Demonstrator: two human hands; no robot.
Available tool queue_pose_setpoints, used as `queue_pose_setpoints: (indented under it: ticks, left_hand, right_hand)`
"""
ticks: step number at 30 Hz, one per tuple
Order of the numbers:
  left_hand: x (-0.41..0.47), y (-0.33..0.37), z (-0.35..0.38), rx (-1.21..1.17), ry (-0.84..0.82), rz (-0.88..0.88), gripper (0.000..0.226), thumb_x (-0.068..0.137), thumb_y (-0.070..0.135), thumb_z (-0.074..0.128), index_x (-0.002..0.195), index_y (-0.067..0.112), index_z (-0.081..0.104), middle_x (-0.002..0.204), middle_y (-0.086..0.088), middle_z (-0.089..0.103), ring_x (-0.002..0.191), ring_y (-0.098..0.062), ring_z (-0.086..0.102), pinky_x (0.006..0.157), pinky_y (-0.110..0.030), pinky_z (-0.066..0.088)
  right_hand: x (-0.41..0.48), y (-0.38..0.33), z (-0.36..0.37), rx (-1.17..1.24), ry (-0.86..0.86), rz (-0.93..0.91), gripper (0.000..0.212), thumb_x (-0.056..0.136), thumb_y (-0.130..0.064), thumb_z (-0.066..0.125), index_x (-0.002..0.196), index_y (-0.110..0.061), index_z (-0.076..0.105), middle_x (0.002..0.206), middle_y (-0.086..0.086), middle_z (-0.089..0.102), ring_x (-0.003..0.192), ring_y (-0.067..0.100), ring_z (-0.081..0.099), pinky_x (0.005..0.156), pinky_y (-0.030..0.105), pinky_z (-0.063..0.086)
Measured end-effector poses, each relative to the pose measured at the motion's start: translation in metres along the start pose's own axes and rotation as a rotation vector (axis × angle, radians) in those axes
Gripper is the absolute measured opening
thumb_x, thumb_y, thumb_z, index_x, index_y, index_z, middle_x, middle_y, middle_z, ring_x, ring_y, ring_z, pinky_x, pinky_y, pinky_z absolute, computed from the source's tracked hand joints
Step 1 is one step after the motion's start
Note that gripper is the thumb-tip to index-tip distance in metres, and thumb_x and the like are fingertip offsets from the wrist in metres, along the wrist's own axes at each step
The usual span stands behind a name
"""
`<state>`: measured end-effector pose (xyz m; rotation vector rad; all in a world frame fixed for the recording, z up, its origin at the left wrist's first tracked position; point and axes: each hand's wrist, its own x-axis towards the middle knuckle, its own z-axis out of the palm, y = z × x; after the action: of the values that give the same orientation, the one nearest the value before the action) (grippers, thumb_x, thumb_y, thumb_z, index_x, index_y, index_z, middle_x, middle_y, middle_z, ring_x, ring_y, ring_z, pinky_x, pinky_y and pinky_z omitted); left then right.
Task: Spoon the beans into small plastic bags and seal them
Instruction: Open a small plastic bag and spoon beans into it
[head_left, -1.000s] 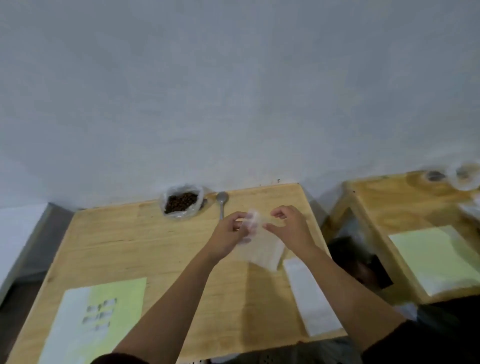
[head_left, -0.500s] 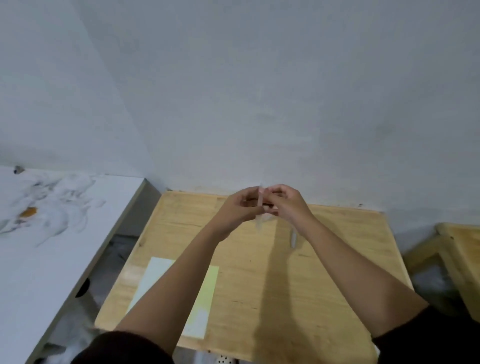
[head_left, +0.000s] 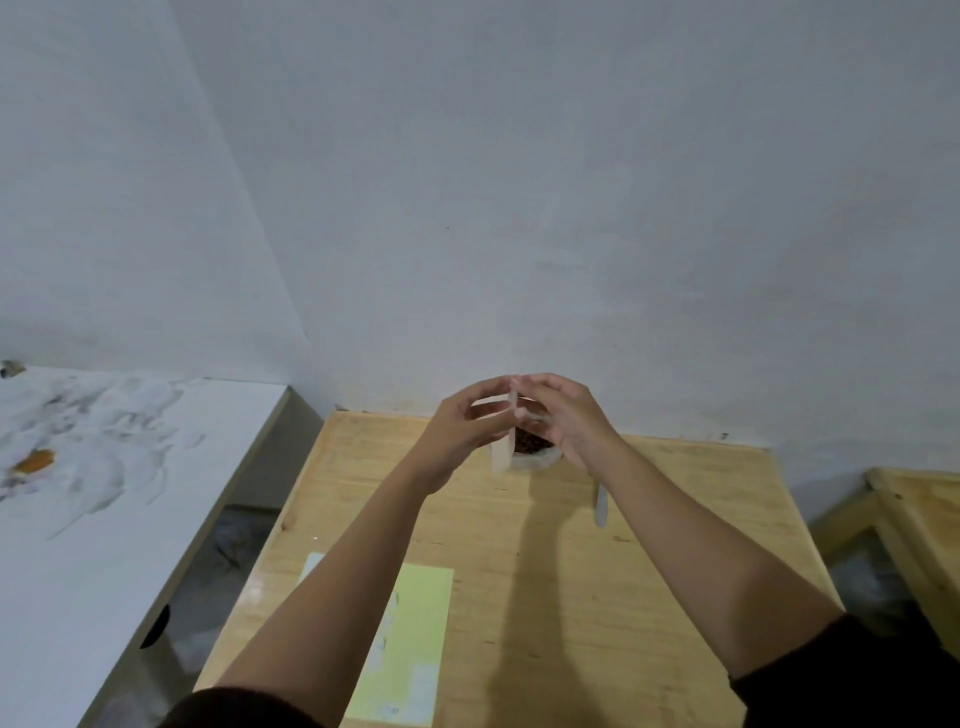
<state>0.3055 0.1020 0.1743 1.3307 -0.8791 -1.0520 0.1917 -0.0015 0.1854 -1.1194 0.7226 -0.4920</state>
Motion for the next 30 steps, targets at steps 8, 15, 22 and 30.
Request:
queue_pose_setpoints:
  ticks: [8,15,22,30]
  left_hand:
    - [0.001,0.000,-0.018,-0.022,-0.046,-0.008,0.043,0.085,0.023,0.068,0.126,0.020,0.058,0.121,-0.003,0.066,0.116,-0.018,0.059,0.099,-0.035,0.046]
    - [0.009,-0.006,-0.011,0.254,0.114,0.166,0.038,0.089,0.017,0.065,0.126,0.019,0.058,0.126,0.005,0.061,0.113,-0.006,0.059,0.093,-0.023,0.050]
    - [0.008,-0.009,0.000,0.455,0.213,0.284,0.034,0.095,0.010,0.052,0.128,0.014,0.057,0.109,0.010,0.063,0.094,0.008,0.058,0.078,-0.005,0.045]
    - [0.015,-0.013,-0.007,0.742,0.224,0.406,0.027,0.092,0.002,0.049,0.114,0.006,0.065,0.053,0.013,0.043,0.051,-0.002,0.043,0.049,-0.013,0.031]
  right_hand:
    - [-0.003,0.000,0.016,0.030,0.018,-0.047,0.007,0.089,-0.014,0.062,0.089,-0.008,0.065,0.084,0.005,0.066,0.083,0.016,0.066,0.074,0.026,0.056]
    - [0.000,0.004,0.031,-0.439,0.299,-0.252,0.025,0.085,-0.007,0.049,0.065,0.000,0.063,0.074,0.014,0.067,0.076,0.023,0.065,0.080,0.045,0.057]
    - [0.006,0.002,0.031,-0.405,0.365,-0.225,0.017,0.078,-0.001,0.065,0.063,-0.010,0.068,0.066,0.013,0.064,0.065,0.021,0.064,0.078,0.043,0.059]
    - [0.004,-0.004,0.024,-0.470,0.289,-0.186,0.010,0.079,0.004,0.062,0.078,0.001,0.071,0.073,0.019,0.066,0.063,0.019,0.064,0.069,0.022,0.059]
